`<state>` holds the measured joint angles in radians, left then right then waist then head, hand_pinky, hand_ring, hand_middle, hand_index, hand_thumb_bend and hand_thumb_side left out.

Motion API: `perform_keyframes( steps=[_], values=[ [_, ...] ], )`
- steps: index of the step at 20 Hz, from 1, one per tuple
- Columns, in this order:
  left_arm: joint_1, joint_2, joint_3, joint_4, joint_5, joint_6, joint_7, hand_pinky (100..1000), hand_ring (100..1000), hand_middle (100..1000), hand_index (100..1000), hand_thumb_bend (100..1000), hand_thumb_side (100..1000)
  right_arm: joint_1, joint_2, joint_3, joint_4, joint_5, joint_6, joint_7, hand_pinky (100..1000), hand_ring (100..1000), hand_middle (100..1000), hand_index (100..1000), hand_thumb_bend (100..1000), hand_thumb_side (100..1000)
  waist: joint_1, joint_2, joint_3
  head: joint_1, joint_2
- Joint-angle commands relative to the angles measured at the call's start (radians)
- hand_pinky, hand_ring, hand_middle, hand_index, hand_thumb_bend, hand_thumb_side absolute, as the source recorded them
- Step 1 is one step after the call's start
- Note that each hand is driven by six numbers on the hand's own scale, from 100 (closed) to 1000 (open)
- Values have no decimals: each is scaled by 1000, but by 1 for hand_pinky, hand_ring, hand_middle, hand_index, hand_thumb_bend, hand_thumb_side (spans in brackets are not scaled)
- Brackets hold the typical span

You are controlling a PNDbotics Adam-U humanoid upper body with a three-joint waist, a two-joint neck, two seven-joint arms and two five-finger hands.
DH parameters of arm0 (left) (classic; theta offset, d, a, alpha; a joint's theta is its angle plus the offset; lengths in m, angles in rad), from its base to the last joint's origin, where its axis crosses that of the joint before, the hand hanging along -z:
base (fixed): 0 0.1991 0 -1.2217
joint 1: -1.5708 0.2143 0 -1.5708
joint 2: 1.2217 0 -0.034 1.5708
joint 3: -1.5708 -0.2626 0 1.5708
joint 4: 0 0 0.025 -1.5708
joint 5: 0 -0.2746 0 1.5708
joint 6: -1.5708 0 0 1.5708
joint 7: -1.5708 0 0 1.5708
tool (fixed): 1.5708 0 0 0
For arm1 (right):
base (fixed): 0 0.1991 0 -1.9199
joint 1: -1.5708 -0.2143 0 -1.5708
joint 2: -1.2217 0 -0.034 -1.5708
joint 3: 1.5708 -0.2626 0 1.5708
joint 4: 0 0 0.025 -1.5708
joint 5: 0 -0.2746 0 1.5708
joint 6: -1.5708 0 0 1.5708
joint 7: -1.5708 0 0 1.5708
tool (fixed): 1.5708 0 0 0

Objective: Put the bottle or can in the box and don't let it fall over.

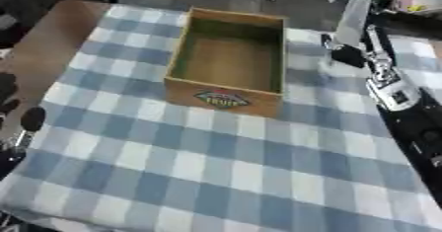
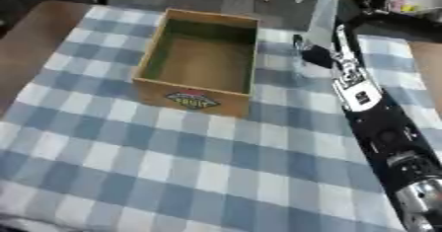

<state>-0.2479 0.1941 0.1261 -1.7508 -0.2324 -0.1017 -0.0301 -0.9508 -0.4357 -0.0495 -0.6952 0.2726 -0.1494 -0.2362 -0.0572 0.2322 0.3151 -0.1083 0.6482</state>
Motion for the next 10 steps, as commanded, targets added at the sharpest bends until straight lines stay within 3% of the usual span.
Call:
perform_keyframes(
  steps=[1,6,10],
  values=[
    [-11,23,0,-21,4,-2,-2,939,959,904,970,618,679,-18,-30,-11,-12,-17,10,-44,846,640,388,590,100,100,4,-13,0,-1,-10],
    [-10,23,0,-21,5,-2,-2,940,959,903,970,615,681,-9,-41,-10,-23,-51,27,-141,840,542,182,330,100,100,4,-15,-2,2,-10],
    [-10,23,1,-21,5,-2,0,940,959,901,970,612,683,-3,-46,-6,-28,-74,34,-152,813,454,100,226,100,100,4,-17,-5,5,-8]
  ],
)
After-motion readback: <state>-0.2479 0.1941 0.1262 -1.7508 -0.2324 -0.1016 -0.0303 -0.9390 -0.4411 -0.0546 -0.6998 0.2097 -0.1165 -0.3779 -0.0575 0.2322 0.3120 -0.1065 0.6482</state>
